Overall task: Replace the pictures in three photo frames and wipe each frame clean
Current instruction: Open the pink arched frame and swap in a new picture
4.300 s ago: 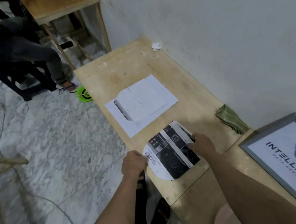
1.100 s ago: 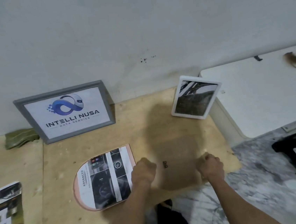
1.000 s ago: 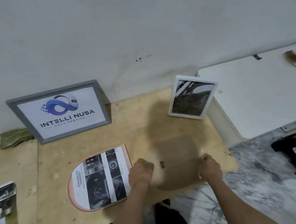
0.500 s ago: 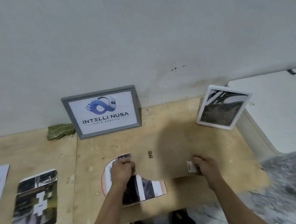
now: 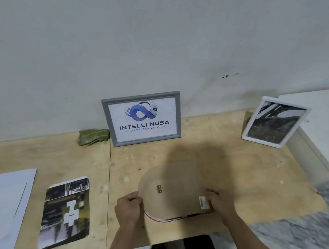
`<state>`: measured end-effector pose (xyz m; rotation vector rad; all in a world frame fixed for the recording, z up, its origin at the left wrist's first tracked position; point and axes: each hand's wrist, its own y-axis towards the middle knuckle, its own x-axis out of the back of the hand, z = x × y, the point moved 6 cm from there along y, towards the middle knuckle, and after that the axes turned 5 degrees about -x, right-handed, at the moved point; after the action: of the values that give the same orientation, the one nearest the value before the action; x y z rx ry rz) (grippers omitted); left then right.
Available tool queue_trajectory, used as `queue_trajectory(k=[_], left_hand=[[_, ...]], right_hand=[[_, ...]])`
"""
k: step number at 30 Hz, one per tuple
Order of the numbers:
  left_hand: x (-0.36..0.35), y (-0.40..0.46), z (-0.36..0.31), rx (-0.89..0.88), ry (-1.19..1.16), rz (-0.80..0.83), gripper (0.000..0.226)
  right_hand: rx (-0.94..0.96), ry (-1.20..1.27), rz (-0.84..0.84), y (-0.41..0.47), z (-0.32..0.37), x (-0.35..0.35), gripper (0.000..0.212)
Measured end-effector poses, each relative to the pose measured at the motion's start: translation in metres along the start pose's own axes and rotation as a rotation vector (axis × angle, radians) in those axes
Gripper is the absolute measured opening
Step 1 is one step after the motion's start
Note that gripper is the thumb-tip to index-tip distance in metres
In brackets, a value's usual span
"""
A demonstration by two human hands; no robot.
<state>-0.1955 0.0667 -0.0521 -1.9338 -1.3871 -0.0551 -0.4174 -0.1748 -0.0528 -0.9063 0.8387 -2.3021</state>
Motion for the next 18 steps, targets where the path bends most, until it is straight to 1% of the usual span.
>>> queue_trajectory(k=[3,7,11,16,18], left_hand=[[0.002,-0.006,0.004,0.026,0.005,-0.003,0.019],[0.001,-0.01,0.006,0.036,0.004,-0.001,0.02],[0.001,-0.011,0.003,0.023,0.019,-0.031,0.015],[0.002,-0.011,-0.001,0.017,0.005,-0.047,0.019],[0.002,-0.012,-0.002,0.006,0.006,-0.057,0.026]], right_hand=[[0.006,-0.012,-0.03,-0.008,-0.001,0.0,0.031],[0.029,-0.113,-0.068,-0.003,-0.006,0.0,0.039],[0.059,-0.162,-0.118,-0.004,0.002,0.001,0.035],[0.085,-0.228,-0.127,-0.003,0.006,-0.001,0.034],[0.097,-0.254,-0.147,-0.006,0.009,-0.001,0.034]])
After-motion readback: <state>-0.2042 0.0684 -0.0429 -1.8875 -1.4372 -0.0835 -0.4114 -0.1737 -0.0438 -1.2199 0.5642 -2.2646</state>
